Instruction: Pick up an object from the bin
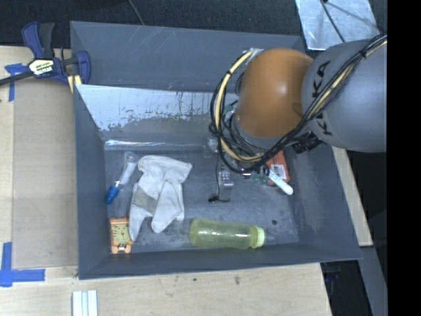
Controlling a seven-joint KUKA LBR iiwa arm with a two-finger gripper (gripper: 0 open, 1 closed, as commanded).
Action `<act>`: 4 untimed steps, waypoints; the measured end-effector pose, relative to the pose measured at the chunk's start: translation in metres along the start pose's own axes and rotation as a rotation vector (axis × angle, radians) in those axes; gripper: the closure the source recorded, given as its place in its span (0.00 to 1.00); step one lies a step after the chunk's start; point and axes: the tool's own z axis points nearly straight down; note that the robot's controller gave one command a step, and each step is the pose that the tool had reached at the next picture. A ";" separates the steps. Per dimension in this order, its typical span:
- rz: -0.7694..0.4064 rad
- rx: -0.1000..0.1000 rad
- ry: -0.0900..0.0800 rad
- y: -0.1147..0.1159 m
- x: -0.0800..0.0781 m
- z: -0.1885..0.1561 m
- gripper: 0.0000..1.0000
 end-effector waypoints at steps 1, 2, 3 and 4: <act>0.002 0.000 -0.008 0.000 -0.002 -0.005 0.00; -0.108 0.000 -0.010 -0.021 0.040 0.006 0.00; -0.192 0.001 -0.002 -0.044 0.065 0.044 0.00; -0.159 0.001 -0.005 -0.032 0.076 0.050 0.00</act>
Offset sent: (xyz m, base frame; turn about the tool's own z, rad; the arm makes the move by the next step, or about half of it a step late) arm -0.0606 -0.0317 -0.0108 -0.1543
